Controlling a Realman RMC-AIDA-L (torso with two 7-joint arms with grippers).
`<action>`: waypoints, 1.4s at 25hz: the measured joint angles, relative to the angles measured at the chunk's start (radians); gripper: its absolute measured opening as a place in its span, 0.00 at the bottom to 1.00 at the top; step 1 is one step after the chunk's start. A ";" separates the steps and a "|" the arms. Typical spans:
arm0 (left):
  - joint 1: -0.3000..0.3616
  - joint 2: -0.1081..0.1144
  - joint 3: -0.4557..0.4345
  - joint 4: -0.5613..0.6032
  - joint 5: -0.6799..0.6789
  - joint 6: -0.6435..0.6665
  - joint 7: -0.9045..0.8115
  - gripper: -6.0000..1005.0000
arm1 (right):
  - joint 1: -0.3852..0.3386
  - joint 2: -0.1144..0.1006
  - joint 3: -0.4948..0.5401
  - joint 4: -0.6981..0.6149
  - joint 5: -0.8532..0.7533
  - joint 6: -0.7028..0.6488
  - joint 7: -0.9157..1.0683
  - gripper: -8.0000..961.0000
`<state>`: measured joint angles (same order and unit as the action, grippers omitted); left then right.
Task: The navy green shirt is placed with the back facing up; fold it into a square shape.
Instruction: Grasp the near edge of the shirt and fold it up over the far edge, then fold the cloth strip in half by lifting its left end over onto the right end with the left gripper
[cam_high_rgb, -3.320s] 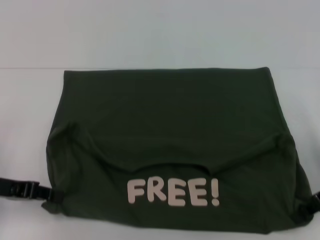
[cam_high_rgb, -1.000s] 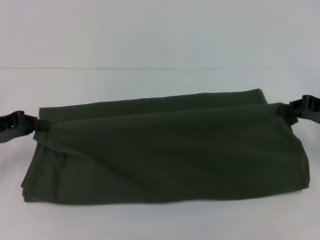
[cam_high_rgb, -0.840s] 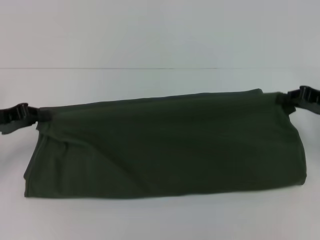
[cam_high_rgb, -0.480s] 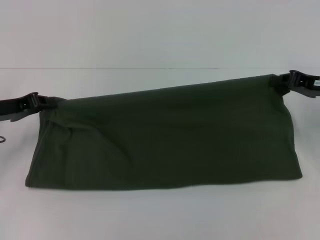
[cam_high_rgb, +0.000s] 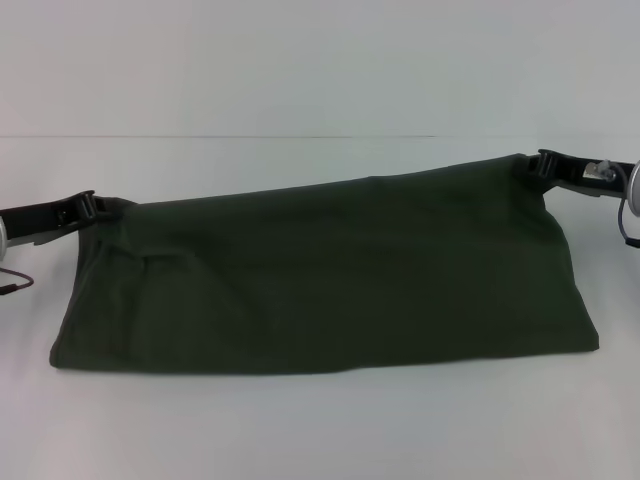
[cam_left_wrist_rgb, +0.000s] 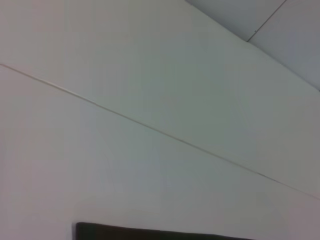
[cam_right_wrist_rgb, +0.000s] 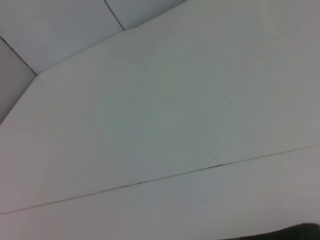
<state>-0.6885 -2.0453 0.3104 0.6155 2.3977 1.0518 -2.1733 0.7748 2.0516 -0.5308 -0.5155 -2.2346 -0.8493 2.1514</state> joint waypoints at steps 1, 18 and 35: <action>-0.001 -0.005 0.003 0.000 0.000 -0.011 0.000 0.05 | 0.000 0.003 0.001 0.000 0.000 0.009 0.000 0.09; 0.031 -0.079 0.006 -0.001 -0.126 -0.197 0.093 0.15 | -0.023 0.034 0.001 0.058 0.240 0.136 -0.256 0.40; 0.108 0.007 0.005 -0.007 -0.202 0.065 0.104 0.54 | -0.094 0.019 0.005 0.051 0.353 -0.157 -0.457 0.92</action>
<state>-0.5802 -2.0380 0.3152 0.6083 2.1961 1.1167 -2.0695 0.6807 2.0709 -0.5263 -0.4642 -1.8818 -1.0060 1.6943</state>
